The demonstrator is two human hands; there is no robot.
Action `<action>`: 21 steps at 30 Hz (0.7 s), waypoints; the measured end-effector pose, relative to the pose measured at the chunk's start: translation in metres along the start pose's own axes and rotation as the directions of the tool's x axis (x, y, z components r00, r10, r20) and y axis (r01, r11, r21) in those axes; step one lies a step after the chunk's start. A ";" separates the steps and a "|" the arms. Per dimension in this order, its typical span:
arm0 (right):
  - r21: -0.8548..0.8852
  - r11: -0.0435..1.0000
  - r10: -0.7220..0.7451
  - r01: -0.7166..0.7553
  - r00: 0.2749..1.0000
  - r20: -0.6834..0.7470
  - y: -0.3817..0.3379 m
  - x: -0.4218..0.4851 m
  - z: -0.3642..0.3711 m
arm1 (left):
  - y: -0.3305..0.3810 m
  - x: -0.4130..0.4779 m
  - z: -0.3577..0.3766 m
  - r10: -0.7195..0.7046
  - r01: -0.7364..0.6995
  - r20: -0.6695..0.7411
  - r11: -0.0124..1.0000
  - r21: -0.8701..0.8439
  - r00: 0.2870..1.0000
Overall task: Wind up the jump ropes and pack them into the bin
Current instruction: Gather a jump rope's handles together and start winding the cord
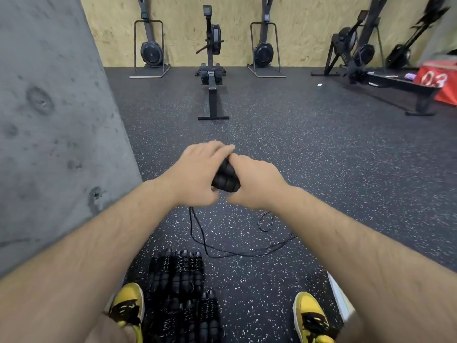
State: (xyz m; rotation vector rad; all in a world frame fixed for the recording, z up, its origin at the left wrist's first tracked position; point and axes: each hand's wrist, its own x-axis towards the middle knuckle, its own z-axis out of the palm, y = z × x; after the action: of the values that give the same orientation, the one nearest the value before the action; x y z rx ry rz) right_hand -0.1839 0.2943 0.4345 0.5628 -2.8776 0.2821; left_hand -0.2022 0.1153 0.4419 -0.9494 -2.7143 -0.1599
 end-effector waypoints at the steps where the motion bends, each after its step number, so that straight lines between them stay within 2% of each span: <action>1: 0.002 1.000 -0.015 0.015 1.000 0.006 -0.001 -0.001 -0.001 | 0.002 0.001 0.004 -0.014 0.013 0.054 1.000 0.011 0.998; 3: 0.000 1.000 -0.027 0.027 1.000 0.014 -0.001 -0.002 -0.004 | 0.006 0.003 0.009 -0.078 0.083 0.077 0.995 -0.063 0.994; 6: -0.031 0.999 -0.023 0.023 1.000 -0.021 0.003 -0.003 -0.004 | 0.007 0.009 0.008 -0.071 0.073 0.030 0.995 -0.071 0.997; 8: -0.109 0.994 -0.037 0.026 0.994 -0.106 0.009 -0.003 0.002 | 0.006 0.012 0.008 -0.076 0.078 0.035 0.994 -0.080 0.997; 12: -0.176 0.978 0.060 -0.110 0.962 -0.267 0.019 -0.003 0.008 | -0.004 0.011 0.010 -0.191 0.197 0.053 0.969 -0.152 0.980; 14: -0.088 0.987 0.102 -0.131 0.955 -0.278 0.021 -0.005 0.009 | -0.012 0.009 0.010 -0.239 0.244 0.050 0.946 -0.213 0.970; 18: 0.331 0.931 0.212 -0.158 0.968 -0.136 0.021 -0.007 0.003 | -0.019 0.007 0.007 -0.275 0.272 0.029 0.920 -0.284 0.961; 21: 0.374 0.919 0.178 -0.124 0.977 -0.113 0.020 -0.008 0.003 | -0.019 0.004 0.008 -0.239 0.243 0.047 0.939 -0.243 0.970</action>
State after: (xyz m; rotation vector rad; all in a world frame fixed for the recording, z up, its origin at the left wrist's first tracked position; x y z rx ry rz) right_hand -0.1851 0.3150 0.4271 0.3552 -2.7402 0.8602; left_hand -0.2185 0.1043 0.4349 -0.6729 -2.8660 -0.5517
